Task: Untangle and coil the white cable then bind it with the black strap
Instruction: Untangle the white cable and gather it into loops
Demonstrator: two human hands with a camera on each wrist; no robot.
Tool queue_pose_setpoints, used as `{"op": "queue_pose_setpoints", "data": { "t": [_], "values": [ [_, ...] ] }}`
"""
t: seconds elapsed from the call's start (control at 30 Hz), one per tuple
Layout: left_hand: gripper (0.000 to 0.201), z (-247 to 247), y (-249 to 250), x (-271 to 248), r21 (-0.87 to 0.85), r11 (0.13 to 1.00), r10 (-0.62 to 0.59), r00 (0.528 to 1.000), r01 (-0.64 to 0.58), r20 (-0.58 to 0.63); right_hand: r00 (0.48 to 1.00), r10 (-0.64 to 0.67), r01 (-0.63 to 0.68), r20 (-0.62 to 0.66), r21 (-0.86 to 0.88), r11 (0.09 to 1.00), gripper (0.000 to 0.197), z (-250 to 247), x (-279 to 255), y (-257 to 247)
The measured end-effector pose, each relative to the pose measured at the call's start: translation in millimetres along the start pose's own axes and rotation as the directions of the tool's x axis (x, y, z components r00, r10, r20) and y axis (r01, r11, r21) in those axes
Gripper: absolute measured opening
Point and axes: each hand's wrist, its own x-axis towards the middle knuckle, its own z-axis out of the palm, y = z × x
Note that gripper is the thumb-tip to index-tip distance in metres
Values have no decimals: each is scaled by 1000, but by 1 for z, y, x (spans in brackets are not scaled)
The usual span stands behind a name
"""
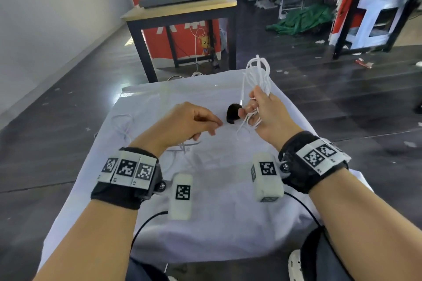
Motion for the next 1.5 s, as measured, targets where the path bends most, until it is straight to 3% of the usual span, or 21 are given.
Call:
{"op": "queue_pose_setpoints", "data": {
  "t": [0.17,0.3,0.4,0.5,0.67,0.77,0.87,0.97,1.1,1.23,1.33,1.5],
  "values": [
    [11,-17,-24,-3,358,929,-54,990,98,-129,993,-68,61,-95,-78,995,27,-18,4,-12],
    [12,-23,-40,-1,438,881,-56,960,176,-273,993,-103,94,-64,-139,986,30,-16,-1,-12],
    [14,-19,-50,1,533,823,-45,958,197,-284,991,-127,116,-31,-232,966,30,-11,-6,-7],
    [16,-15,-58,0,570,807,-49,980,154,-195,992,-125,117,-17,-249,961,30,-9,-9,-7],
    [17,-19,-45,-6,527,849,-40,999,33,2,983,-183,164,-27,-329,930,31,-11,-8,-9],
    [17,-20,-28,-11,377,926,-53,993,8,109,983,-182,151,-26,-454,878,28,-12,-8,-8],
    [14,-18,-13,-17,133,991,-36,981,10,192,994,-107,108,36,-585,804,27,-9,-14,-2],
    [12,-15,-3,-19,57,997,30,976,-43,215,993,16,69,119,-670,739,26,-5,-24,1],
    [11,-10,0,-16,-172,984,72,992,-53,106,965,157,54,209,-747,663,21,-3,-27,8],
    [13,-8,-1,-11,-296,951,60,991,-94,-122,930,253,67,267,-798,599,20,-1,-28,12],
    [15,-10,-2,-8,-306,945,16,952,-114,-306,898,339,53,281,-833,550,24,1,-30,13],
    [14,-9,-14,1,-201,976,-20,890,-81,-456,841,474,46,263,-906,421,27,0,-29,18]
  ]
}}
